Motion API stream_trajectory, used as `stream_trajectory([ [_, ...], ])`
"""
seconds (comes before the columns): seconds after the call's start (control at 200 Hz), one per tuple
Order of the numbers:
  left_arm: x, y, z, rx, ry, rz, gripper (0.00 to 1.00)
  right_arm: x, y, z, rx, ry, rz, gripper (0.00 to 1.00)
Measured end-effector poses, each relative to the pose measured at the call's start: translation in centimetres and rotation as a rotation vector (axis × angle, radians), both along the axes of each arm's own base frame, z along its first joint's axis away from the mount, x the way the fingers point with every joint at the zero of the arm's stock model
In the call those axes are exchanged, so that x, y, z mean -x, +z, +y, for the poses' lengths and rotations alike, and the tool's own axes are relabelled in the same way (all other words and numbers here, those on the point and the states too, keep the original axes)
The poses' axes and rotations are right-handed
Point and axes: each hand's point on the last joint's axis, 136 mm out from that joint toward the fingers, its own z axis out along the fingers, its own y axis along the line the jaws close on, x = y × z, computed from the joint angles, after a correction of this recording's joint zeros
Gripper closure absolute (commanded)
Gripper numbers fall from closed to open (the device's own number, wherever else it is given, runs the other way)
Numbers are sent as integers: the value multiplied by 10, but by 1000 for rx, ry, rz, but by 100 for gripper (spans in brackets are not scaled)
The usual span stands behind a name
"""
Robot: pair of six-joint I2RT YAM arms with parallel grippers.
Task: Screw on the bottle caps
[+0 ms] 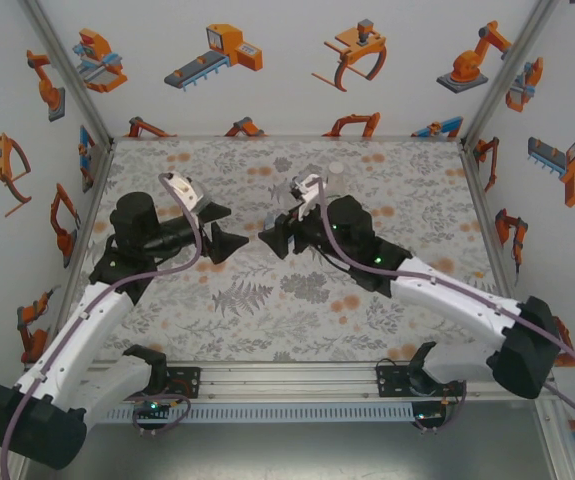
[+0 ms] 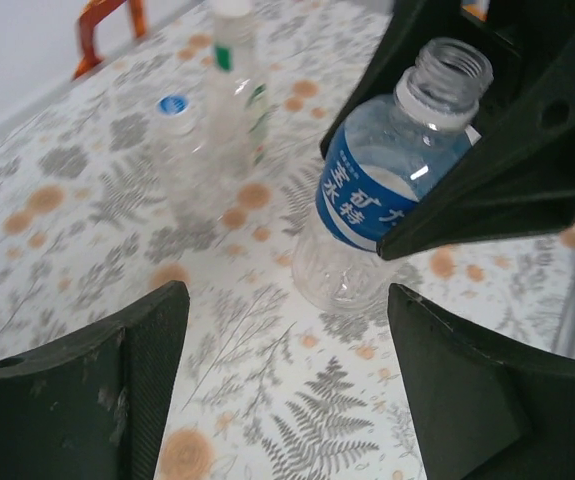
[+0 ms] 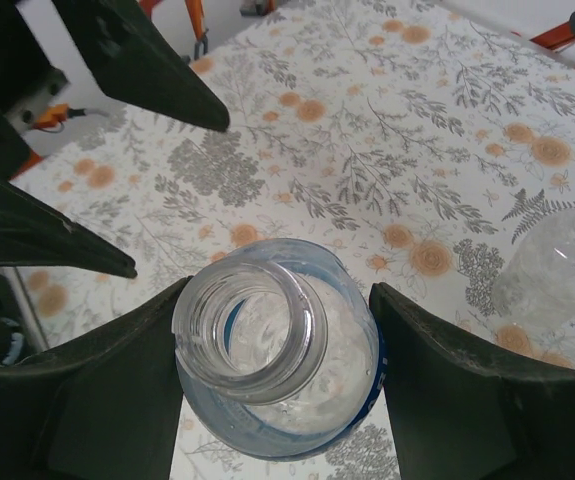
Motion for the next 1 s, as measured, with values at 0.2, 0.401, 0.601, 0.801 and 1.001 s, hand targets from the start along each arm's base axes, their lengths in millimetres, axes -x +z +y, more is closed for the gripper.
stream_trajectory([
  [0.2, 24, 12, -15, 75, -194, -4, 22, 21, 32, -18, -123, 13, 53, 66],
  [0.401, 44, 9, -28, 92, -345, 31, 21, 28, 37, -17, -205, 32, 161, 70],
  [0.601, 62, -1, -39, 66, -445, 89, 20, 39, 37, -6, -240, 73, 228, 70],
  [0.801, 73, -2, -45, 45, -494, 101, 21, 43, 46, 7, -273, 95, 258, 75],
  [1.001, 73, -6, -45, 33, -495, 118, 25, 50, 68, 12, -323, 111, 242, 75],
])
